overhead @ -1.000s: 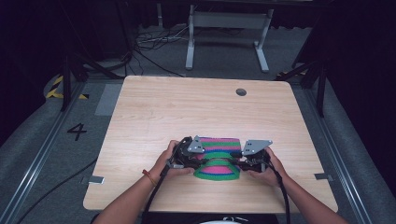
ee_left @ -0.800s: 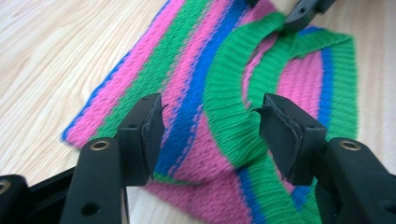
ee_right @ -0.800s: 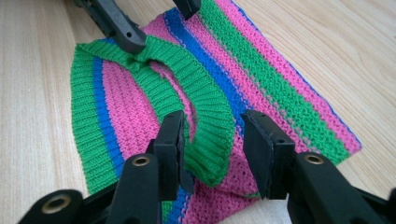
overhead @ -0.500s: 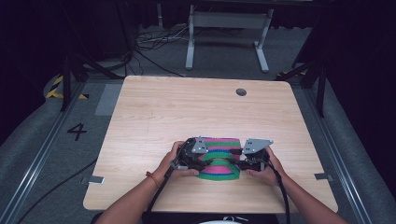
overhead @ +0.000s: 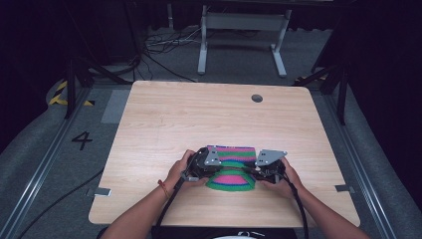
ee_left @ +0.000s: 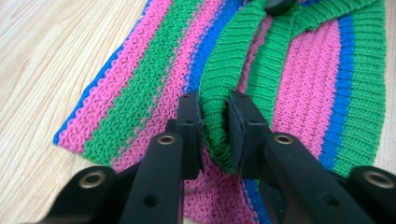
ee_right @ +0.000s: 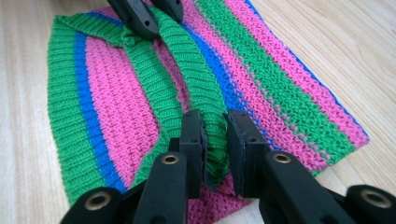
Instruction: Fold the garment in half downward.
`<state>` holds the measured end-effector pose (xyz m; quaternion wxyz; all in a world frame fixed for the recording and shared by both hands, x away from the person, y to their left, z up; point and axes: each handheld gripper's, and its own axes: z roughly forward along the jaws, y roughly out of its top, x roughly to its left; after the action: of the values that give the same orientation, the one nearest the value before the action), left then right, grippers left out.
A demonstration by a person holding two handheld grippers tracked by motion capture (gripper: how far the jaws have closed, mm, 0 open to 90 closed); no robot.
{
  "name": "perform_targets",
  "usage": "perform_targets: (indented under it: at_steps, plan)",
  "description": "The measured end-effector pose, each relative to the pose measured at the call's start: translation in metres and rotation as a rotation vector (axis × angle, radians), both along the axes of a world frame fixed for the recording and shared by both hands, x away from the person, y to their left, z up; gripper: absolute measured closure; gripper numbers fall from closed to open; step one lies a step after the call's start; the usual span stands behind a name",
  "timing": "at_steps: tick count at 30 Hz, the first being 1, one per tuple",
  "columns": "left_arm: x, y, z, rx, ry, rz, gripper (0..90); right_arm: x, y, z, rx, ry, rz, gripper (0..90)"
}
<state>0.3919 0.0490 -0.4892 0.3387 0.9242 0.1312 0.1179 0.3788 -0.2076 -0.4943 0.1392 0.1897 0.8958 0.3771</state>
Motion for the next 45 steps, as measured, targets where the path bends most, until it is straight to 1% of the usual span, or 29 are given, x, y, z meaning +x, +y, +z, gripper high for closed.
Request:
perform_targets:
  at_steps: [2,3,4,6,7,8,9,10,12,13,14,15,17,20,21,24,26,27,30,31,32,33,34,35,36,38,43,44,45]
  plan:
    - [0.005,0.000,0.001,0.002,0.003,0.006,81.1,0.002,0.001,0.002,-0.002,-0.002,-0.011,80.6]
    - [0.007,0.000,0.001,0.007,-0.010,0.017,81.9,0.004,0.001,0.003,0.002,-0.004,-0.019,82.5]
    - [0.009,0.000,0.002,0.011,-0.010,0.020,82.1,0.006,0.001,0.004,0.005,-0.001,-0.022,83.6]
    - [0.017,-0.004,0.005,0.034,-0.017,0.026,82.7,0.011,0.002,0.007,0.017,0.004,-0.027,84.4]
    - [0.017,-0.004,0.005,0.034,-0.017,0.026,83.0,0.014,0.003,0.009,0.006,-0.015,-0.026,84.9]
    - [0.022,-0.006,0.009,0.024,-0.010,0.030,83.0,0.014,0.003,0.009,0.006,-0.015,-0.026,84.9]
    - [0.025,-0.008,0.011,0.015,-0.014,0.034,83.2,0.018,0.004,0.012,-0.008,-0.021,-0.025,85.2]
    - [0.028,-0.009,0.013,0.017,-0.022,0.032,83.2,0.020,0.005,0.013,-0.005,-0.029,-0.032,85.4]
    - [0.042,-0.008,0.021,-0.017,-0.026,0.064,83.1,0.028,0.004,0.018,0.010,-0.038,-0.048,85.5]
    - [0.042,-0.008,0.021,-0.017,-0.026,0.064,82.9,0.028,0.004,0.018,0.010,-0.038,-0.048,85.5]
    - [0.045,-0.006,0.024,-0.031,-0.024,0.070,82.9,0.034,0.001,0.024,0.034,-0.043,-0.060,85.5]
    - [0.046,-0.005,0.027,-0.037,-0.025,0.071,82.7,0.035,0.000,0.027,0.048,-0.041,-0.064,85.5]
    - [0.046,-0.004,0.031,-0.046,-0.028,0.073,82.4,0.035,-0.001,0.030,0.058,-0.039,-0.065,85.5]
    - [0.041,-0.001,0.040,-0.057,-0.044,0.058,81.8,0.031,-0.003,0.041,0.091,-0.043,-0.050,85.4]
    - [0.035,0.000,0.044,-0.050,-0.048,0.041,81.7,0.029,-0.004,0.043,0.097,-0.042,-0.045,85.4]
    - [0.028,0.001,0.046,-0.047,-0.056,0.024,81.3,0.025,-0.004,0.048,0.102,-0.036,-0.031,85.4]
    - [0.020,0.002,0.047,-0.042,-0.059,0.004,80.7,0.015,-0.004,0.051,0.099,-0.028,0.000,85.3]
    - [0.012,0.003,0.045,-0.033,-0.059,-0.019,80.5,0.011,-0.005,0.051,0.096,-0.021,0.013,85.2]
    - [0.001,0.004,0.037,-0.014,-0.057,-0.046,80.1,0.002,-0.005,0.046,0.082,0.004,0.040,85.1]
    - [0.001,0.004,0.037,-0.014,-0.057,-0.046,79.9,0.002,-0.005,0.046,0.082,0.004,0.040,85.1]
    - [-0.002,0.004,0.033,-0.006,-0.053,-0.056,79.9,-0.001,-0.004,0.044,0.076,0.014,0.050,85.1]
    - [-0.007,0.005,0.026,0.017,-0.040,-0.071,80.0,-0.006,-0.003,0.038,0.063,0.030,0.064,85.1]
    - [-0.008,0.005,0.024,0.024,-0.040,-0.076,80.9,-0.008,-0.002,0.035,0.055,0.043,0.067,85.1]
    - [-0.010,0.007,0.021,0.031,-0.028,-0.084,80.9,-0.010,-0.002,0.032,0.051,0.053,0.072,85.1]
    - [-0.010,0.007,0.021,0.031,-0.028,-0.084,80.8,-0.010,-0.002,0.032,0.051,0.053,0.072,85.1]
    - [-0.012,0.011,0.016,0.035,-0.003,-0.098,80.7,-0.017,0.002,0.024,0.028,0.070,0.088,85.0]
    - [-0.015,0.014,0.009,0.055,0.009,-0.113,80.4,-0.023,0.006,0.019,0.015,0.084,0.084,83.6]
    - [-0.015,0.015,0.007,0.053,0.020,-0.110,80.4,-0.026,0.008,0.014,0.002,0.085,0.086,82.6]
    - [-0.015,0.016,0.006,0.045,0.015,-0.115,79.3,-0.028,0.009,0.012,-0.015,0.079,0.085,82.2]
